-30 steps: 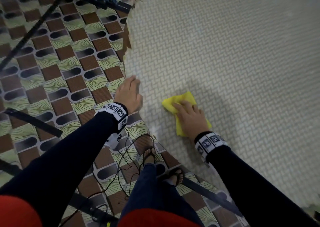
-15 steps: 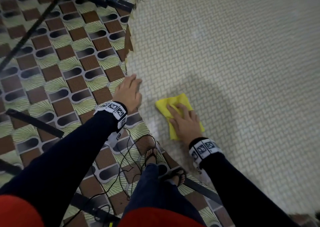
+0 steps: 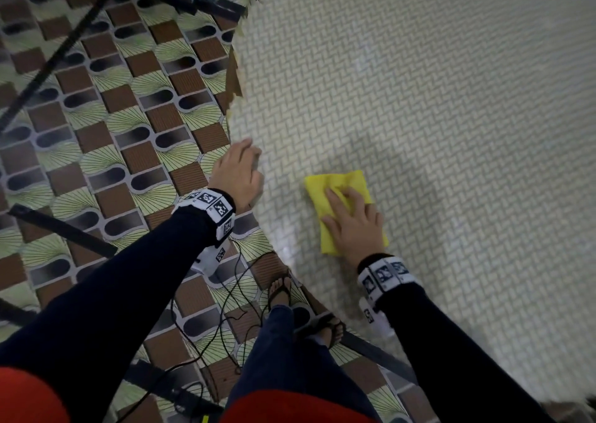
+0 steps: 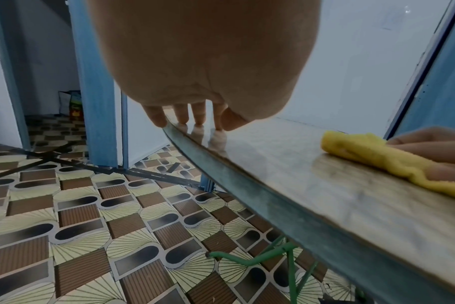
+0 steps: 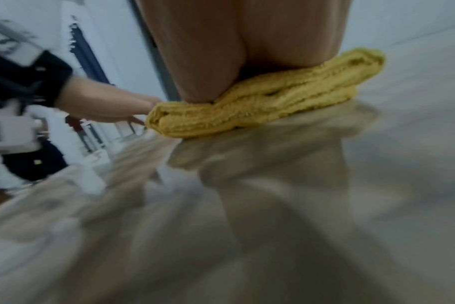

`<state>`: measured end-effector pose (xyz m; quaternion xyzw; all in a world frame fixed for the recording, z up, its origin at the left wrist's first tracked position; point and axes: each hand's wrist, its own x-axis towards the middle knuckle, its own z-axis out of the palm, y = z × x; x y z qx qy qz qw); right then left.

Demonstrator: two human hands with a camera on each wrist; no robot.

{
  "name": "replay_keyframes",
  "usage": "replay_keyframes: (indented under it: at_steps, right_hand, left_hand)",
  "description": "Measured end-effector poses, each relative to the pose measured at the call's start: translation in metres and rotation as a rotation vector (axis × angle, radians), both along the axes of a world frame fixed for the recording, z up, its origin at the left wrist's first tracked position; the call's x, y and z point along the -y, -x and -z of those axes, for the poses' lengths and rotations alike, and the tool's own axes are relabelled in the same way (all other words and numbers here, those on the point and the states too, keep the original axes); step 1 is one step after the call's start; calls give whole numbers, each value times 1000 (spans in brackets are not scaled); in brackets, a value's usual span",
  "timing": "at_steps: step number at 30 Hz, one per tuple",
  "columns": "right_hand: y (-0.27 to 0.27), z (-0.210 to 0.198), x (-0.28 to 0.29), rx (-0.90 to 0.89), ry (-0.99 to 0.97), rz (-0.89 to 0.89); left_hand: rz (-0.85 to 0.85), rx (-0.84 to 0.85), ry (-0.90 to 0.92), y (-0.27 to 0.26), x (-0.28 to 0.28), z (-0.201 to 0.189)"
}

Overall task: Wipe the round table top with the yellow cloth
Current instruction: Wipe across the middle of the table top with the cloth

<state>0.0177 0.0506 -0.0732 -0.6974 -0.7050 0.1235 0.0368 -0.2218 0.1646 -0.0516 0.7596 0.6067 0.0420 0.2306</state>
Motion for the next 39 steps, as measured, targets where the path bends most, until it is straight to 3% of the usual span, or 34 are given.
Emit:
replay_keyframes:
  at_steps: [3, 5, 8, 12, 14, 16, 18, 20, 24, 29, 34, 39]
  right_hand:
    - [-24, -4, -31, 6, 66, 188]
    - [-11, 0, -66, -11, 117, 255]
    - [39, 0, -81, -15, 161, 74]
    - [61, -1, -5, -59, 55, -111]
    - [31, -5, 35, -31, 31, -75]
    - [-19, -7, 50, 7, 109, 142]
    - [-63, -6, 43, 8, 80, 413]
    - [-86, -6, 19, 71, 29, 515]
    - [-66, 0, 11, 30, 32, 420]
    - [-71, -5, 120, 3, 77, 196]
    - [-165, -9, 187, 50, 114, 373]
    - [-218, -7, 149, 39, 87, 470]
  left_hand:
    - [3, 8, 21, 2, 0, 2]
    - [9, 15, 32, 6, -1, 4]
    - [9, 11, 44, 7, -3, 4]
    - [0, -22, 34, 0, -1, -2]
    - [10, -34, 47, -4, 1, -7]
    - [11, -40, 45, -10, 3, -12]
    - [44, -40, 29, -19, 9, -17]
    - [124, -37, 40, -28, 18, -17]
    - [205, -53, 55, -57, 41, -21]
    - [256, -61, 21, -102, 70, -20]
    - [257, -57, 26, -157, 116, -14]
    - [251, -15, -9, -211, 166, -8]
